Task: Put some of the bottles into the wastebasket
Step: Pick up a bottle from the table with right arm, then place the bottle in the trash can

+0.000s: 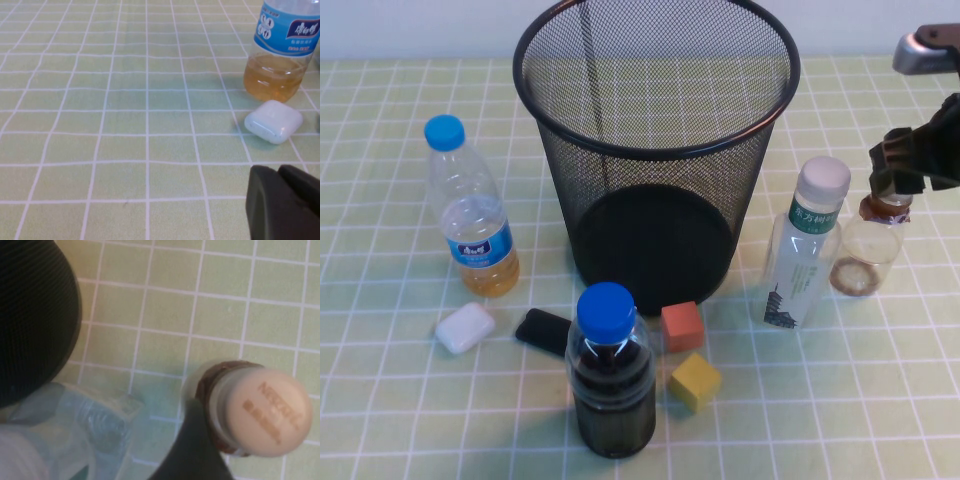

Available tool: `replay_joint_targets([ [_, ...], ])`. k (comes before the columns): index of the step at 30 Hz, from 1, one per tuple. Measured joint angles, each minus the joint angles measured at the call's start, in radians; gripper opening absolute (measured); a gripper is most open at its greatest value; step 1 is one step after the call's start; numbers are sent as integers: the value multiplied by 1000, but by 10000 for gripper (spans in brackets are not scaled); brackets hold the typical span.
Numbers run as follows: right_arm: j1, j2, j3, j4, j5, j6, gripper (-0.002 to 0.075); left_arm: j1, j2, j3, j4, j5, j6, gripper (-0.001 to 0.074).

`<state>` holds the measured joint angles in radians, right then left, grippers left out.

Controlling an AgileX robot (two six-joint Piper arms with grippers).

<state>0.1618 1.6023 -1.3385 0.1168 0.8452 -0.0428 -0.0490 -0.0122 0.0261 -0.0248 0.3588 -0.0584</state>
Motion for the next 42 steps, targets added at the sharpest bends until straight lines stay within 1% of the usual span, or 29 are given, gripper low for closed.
replay_joint_targets([
  [2,0,17,0,-8,-14,0,468,0,0,0,0,0,0,-1],
  [3,0,22,0,-10,-19,0,450,0,0,0,0,0,0,-1],
  [7,0,32,0,-12,-35,0,314,0,0,0,0,0,0,-1],
  [8,0,32,0,-12,-39,0,288,0,0,0,0,0,0,-1],
  [9,0,32,0,-12,-41,0,280,0,0,0,0,0,0,-1],
  [15,0,30,0,-14,-41,0,279,0,0,0,0,0,0,-1],
  [19,0,2,-16,-46,-37,8,279,0,0,0,0,0,0,-1],
  [22,0,-49,-54,-71,-24,22,279,0,0,0,0,0,0,-1],
  [29,0,-208,-168,-68,-14,26,279,0,0,0,0,0,0,-1],
  [33,0,-283,-223,21,-6,-15,278,0,0,0,0,0,0,-1],
  [42,0,-350,-297,449,79,-291,278,0,0,0,0,0,0,-1],
])
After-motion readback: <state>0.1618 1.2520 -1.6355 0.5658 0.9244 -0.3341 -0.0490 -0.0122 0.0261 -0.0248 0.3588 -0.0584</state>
